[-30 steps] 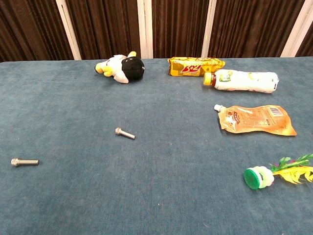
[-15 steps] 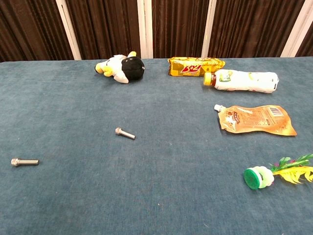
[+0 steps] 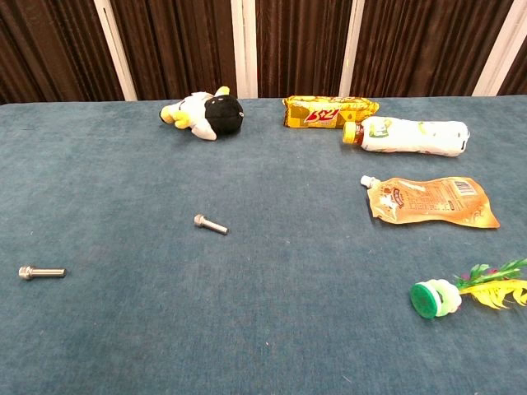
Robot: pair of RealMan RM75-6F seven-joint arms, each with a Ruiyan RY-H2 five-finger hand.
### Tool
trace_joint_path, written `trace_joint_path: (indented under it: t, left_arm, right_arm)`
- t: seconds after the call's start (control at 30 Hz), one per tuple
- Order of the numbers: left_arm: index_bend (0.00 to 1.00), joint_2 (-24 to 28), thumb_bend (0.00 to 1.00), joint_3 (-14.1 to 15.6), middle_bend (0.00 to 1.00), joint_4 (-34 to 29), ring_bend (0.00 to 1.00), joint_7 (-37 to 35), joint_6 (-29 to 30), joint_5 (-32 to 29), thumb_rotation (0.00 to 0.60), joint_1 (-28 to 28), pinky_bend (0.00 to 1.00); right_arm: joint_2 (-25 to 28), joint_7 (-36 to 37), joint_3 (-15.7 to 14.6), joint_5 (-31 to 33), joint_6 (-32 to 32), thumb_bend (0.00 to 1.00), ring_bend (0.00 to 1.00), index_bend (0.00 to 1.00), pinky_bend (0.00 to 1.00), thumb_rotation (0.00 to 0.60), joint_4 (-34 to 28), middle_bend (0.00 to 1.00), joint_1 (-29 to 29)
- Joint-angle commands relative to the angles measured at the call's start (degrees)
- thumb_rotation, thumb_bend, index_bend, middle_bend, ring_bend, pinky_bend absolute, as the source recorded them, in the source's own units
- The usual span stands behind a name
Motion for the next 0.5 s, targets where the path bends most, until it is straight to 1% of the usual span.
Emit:
trace_joint_path:
  t: [0.03, 0.1, 0.23, 0.37, 0.5]
  left_arm:
    - [0.26, -3.19, 0.33, -2.07, 0.03, -4.45, 0.0, 11.22, -6.93, -9.44, 0.6, -5.43, 0.0]
    - [0.27, -4.62, 0.33, -2.47, 0.03, -5.31, 0.0, 14.65, -8.4, -13.02, 0.6, -6.96, 0.0]
    - [0.28, -7.96, 0.35, -2.93, 0.03, -6.49, 0.0, 18.83, -9.84, -18.91, 0.6, -9.32, 0.0]
    - [0.3, -12.4, 0.36, -3.46, 0.03, -5.95, 0.0, 23.24, -8.9, -22.86, 0.6, -11.73, 0.0]
    - [0.31, -15.07, 0.36, -2.78, 0.03, -4.81, 0.0, 26.81, -8.93, -25.42, 0.6, -13.62, 0.0]
  right_arm:
    - [-0.04, -0.15, 0.01, 0.11, -0.05, 0.11, 0.06, 0.11, 0.0, 0.6, 0.01, 0.07, -0.01]
    - [-0.06, -0.19, 0.07, 0.23, -0.05, 0.11, 0.06, 0.11, 0.0, 0.6, 0.02, 0.07, -0.02]
    - [-0.1, -0.16, 0.18, 0.39, -0.02, 0.11, 0.06, 0.11, 0.0, 0.6, 0.06, 0.07, -0.02]
    - [-0.18, -0.34, 0.13, 0.46, -0.22, 0.11, 0.06, 0.11, 0.0, 0.6, 0.13, 0.07, 0.04]
    - [-0.16, -0.36, 0.16, 0.5, -0.19, 0.12, 0.06, 0.11, 0.0, 0.6, 0.06, 0.07, 0.02]
